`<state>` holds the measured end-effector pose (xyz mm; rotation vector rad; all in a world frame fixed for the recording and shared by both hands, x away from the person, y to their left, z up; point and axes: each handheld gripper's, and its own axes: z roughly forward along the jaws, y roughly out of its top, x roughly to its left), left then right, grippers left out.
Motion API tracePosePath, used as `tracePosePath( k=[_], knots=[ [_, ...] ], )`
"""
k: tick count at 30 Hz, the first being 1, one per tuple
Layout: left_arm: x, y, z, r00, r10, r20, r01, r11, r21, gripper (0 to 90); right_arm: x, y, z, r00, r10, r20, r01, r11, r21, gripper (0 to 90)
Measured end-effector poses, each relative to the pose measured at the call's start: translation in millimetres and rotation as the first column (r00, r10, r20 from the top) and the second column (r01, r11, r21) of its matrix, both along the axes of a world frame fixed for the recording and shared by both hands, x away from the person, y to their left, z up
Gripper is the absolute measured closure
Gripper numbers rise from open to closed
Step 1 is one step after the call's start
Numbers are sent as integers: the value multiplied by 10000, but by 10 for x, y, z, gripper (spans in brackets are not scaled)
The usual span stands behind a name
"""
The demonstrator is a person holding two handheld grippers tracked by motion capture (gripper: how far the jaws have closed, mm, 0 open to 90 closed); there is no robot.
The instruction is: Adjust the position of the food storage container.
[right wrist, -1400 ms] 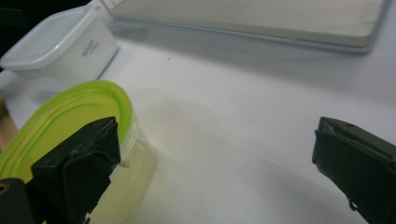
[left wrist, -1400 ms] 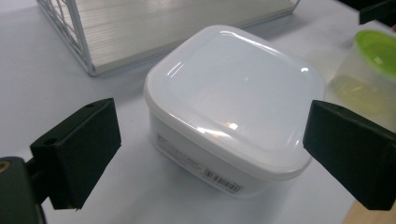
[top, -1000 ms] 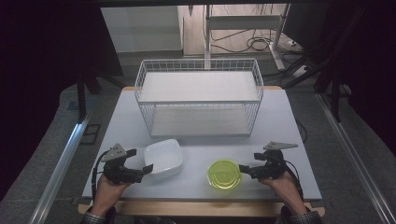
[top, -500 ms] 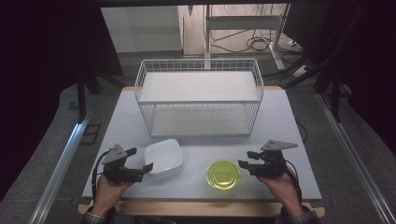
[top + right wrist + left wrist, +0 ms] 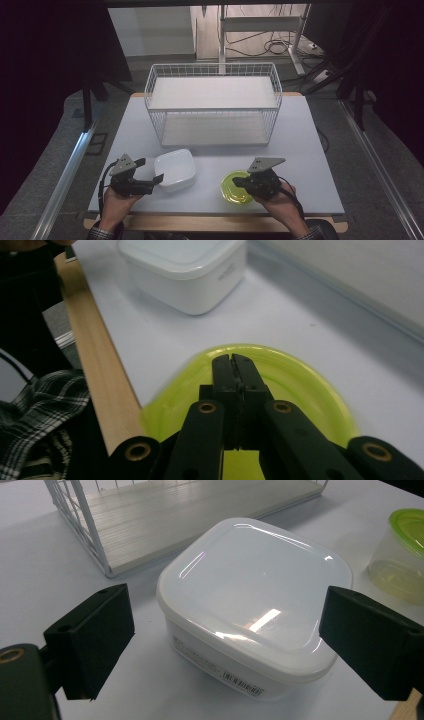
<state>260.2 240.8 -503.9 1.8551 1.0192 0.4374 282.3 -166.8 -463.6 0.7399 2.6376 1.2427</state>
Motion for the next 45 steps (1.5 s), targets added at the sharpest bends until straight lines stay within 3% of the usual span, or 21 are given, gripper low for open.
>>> tracePosePath(
  k=[8, 11, 16, 22, 28, 36, 45],
  knots=[
    [-1, -6, -4, 10000, 43, -7, -43, 9999, 113, 72, -132, 314, -42, 9958, 863, -302, -865, 9962, -57, 899],
    [-3, -7, -4, 10000, 55, 1, -55, 9999, 146, 73, -188, 416, -84, 9918, 1236, -314, -1247, 9915, -359, 899],
    [-1, -12, -5, 10000, 94, -7, -93, 9997, 219, 73, -199, 467, -148, 9905, 1345, -299, -1365, 9874, -802, 899],
    [2, -14, -9, 9999, 155, -50, -153, 9994, 312, 75, -174, 414, -128, 9930, 1177, -114, -1183, 9883, -965, 900],
    [2, -18, -11, 9999, 152, -66, -149, 9993, 354, 77, -104, 297, -115, 9965, 816, -195, -830, 9924, -914, 900],
    [4, -27, -16, 9998, 179, -97, -174, 9987, 482, 78, -95, 240, -107, 9968, 746, -271, -768, 9924, -964, 900],
    [9, -31, -22, 9997, 203, -133, -196, 9984, 538, 79, 19, 46, -90, 10000, -12, 10, 13, 9942, -1073, 900]
  ],
)
